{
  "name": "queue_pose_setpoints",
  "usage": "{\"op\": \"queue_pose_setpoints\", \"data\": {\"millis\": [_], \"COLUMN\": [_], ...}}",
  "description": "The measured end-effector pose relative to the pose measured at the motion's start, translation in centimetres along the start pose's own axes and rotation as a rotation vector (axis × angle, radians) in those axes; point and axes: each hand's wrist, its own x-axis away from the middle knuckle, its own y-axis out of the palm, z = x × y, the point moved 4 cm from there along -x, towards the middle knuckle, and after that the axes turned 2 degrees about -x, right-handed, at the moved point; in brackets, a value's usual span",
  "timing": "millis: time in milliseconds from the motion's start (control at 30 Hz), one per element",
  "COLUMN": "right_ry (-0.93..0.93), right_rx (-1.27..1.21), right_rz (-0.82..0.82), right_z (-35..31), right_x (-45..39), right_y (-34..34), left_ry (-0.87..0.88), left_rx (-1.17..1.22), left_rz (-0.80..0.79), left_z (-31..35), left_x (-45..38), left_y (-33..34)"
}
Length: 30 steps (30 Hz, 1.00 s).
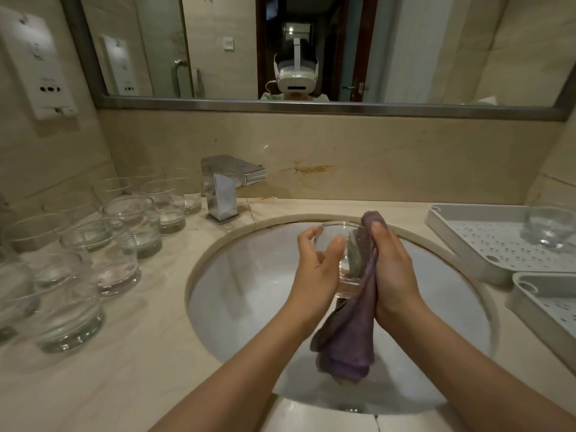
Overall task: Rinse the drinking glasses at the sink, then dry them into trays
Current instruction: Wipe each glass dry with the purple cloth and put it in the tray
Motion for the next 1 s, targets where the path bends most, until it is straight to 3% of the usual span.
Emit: {"op": "queue_pose_setpoints", "data": {"millis": [133,267,367,500,600,733,867,1000], "right_ry": [-0.007,-0.387,-0.616,-0.461,-0.141,0.008,-0.138,-0.468], "right_rx": [-0.001,0.376,0.663,0.482,0.135,0.050,0.184,0.558], "right_rz": [0.009,-0.105,-0.230,-0.118,-0.063,-0.024,-0.062,-0.151], "right_z": [0.0,-0.9,1.2,0.4,0.4,1.1,-0.2,-0.8], "right_x": [0.2,2.5,4.1,2.4,0.2,-0.3,0.5,2.7], "right_y": [0.1,1.9,3.1,2.2,0.4,-0.2,0.4,2.2], "left_ry": [-0.007,0.064,0.079,0.128,0.092,0.037,0.070,0.096], "left_rx": [-0.180,-0.050,0.092,0.079,0.033,-0.062,-0.189,-0.010], "left_rz": [0.039,0.108,0.270,0.209,0.090,0.016,0.073,0.155], "left_z": [0.4,0.9,1.0,0.4,-0.4,-0.1,0.5,0.3], "left_x": [-0.3,-1.1,-1.1,-0.3,0.0,-0.4,-0.5,-1.0], "left_y": [-0.7,-2.0,-3.2,-1.8,-0.5,-0.7,-1.2,-2.1]}}
